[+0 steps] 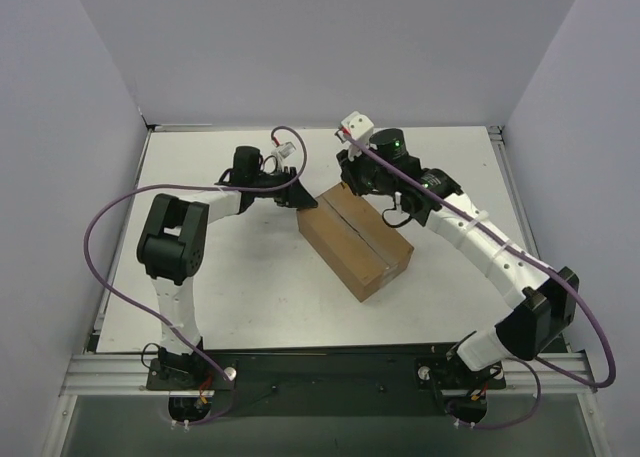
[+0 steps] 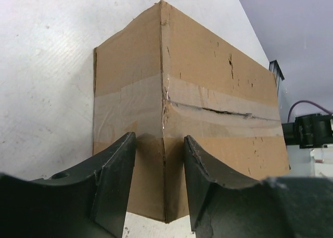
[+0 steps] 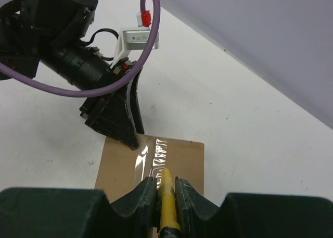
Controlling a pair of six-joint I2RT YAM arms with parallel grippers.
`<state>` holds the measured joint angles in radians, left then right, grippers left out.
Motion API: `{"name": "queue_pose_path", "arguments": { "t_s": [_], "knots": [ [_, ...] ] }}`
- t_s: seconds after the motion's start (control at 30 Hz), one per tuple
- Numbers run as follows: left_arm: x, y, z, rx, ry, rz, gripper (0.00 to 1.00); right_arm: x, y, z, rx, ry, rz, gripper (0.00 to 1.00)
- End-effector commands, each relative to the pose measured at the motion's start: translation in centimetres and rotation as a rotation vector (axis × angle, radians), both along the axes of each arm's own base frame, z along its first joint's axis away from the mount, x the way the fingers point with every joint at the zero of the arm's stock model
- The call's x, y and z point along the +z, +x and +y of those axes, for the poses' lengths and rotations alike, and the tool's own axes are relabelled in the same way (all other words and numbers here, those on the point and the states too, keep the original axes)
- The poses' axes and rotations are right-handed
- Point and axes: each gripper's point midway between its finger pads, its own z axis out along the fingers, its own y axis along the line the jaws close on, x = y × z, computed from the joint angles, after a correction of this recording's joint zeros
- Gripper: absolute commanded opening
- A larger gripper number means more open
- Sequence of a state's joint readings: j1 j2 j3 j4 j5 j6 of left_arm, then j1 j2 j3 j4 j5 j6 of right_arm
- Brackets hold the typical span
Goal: Unpack the express box
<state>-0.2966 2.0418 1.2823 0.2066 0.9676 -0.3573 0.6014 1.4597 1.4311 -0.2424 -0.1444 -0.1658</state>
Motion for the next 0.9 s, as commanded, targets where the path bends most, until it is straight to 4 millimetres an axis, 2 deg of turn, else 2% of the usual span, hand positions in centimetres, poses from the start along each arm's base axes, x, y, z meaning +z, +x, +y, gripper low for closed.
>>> {"name": "queue_pose_path", "arguments": {
  "t_s": [0.0,0.03,0.17,0.27,0.4,0.7,0.87],
  "knots": [
    [0.8,1.0,1.4,0.109,0.007,0.025,0.51,-0.2,3.5,0.6,-0.134,-0.004,-0.113,0.00],
    [1.2,0.9,1.3,0.114,-0.009,0.026,0.51,-0.2,3.6,1.1,-0.130,0.015,-0.109,0.00],
    [0.7,0.2,1.4,0.134,-0.027,0.062,0.50,-1.2,4.0,2.5,-0.114,0.041,-0.090,0.00],
    [0.4,0.2,1.4,0.150,-0.024,0.070,0.49,-2.7,3.5,3.6,-0.071,0.040,-0.054,0.00],
    [0.0,0.1,1.5,0.159,-0.017,0.079,0.49,-3.2,3.6,4.8,-0.040,0.074,-0.054,0.00],
    [-0.4,0.0,1.6,0.154,-0.008,0.078,0.48,-5.3,3.1,6.6,0.036,0.074,0.011,0.00],
    [-0.4,-0.2,1.6,0.148,-0.009,0.080,0.48,-5.8,3.2,7.2,0.087,0.055,0.024,0.00]
  ]
}}
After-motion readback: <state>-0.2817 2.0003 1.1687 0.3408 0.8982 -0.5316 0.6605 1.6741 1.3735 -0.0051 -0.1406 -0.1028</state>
